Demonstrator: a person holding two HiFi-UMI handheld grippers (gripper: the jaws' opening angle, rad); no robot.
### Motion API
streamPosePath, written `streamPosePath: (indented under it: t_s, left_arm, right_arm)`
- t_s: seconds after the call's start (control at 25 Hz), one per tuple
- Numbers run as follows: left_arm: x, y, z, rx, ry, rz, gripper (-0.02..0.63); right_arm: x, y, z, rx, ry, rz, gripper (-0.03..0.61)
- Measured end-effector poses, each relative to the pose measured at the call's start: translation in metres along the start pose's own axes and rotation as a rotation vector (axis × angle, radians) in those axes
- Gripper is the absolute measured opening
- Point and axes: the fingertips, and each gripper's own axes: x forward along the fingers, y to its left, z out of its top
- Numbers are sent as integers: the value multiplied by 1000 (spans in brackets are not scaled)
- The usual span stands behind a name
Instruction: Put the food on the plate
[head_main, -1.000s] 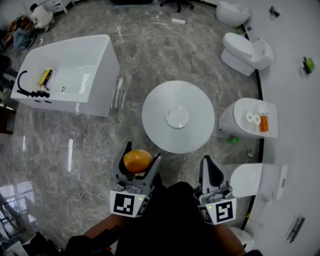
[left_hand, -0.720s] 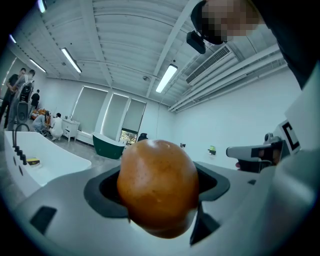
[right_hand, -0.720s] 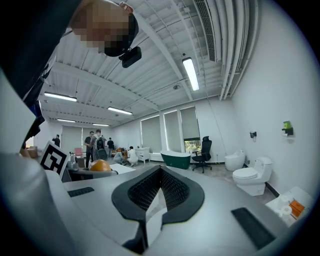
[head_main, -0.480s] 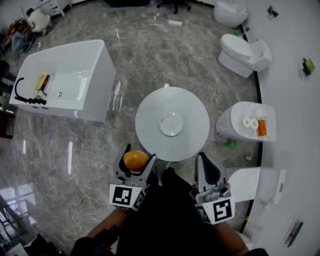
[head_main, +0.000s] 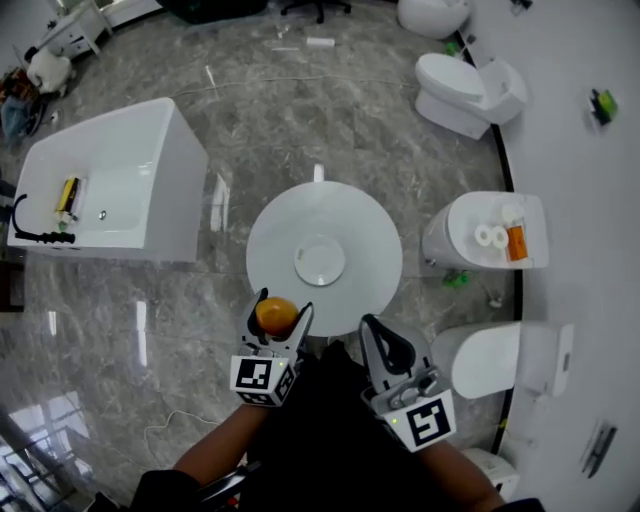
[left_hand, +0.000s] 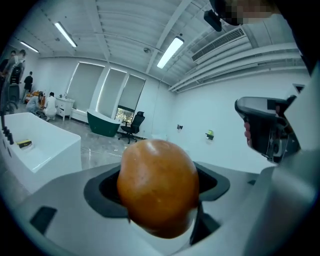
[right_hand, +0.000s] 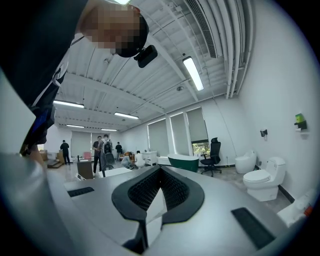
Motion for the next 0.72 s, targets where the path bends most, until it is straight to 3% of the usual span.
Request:
streamPosePath:
  t_s: [0.24,0.64,0.72]
  left_arm:
    - [42,4,-37,32,102,-30,373]
    - [106,1,-82,126,232,-110,373]
    - [113,2,-89,113,248,-111,373]
  right_arm:
    - [12,-26,-11,3,14,-71,5]
    - [9,-41,-30,2,80,-111,5]
    - [6,-45,-33,8,91,-120,5]
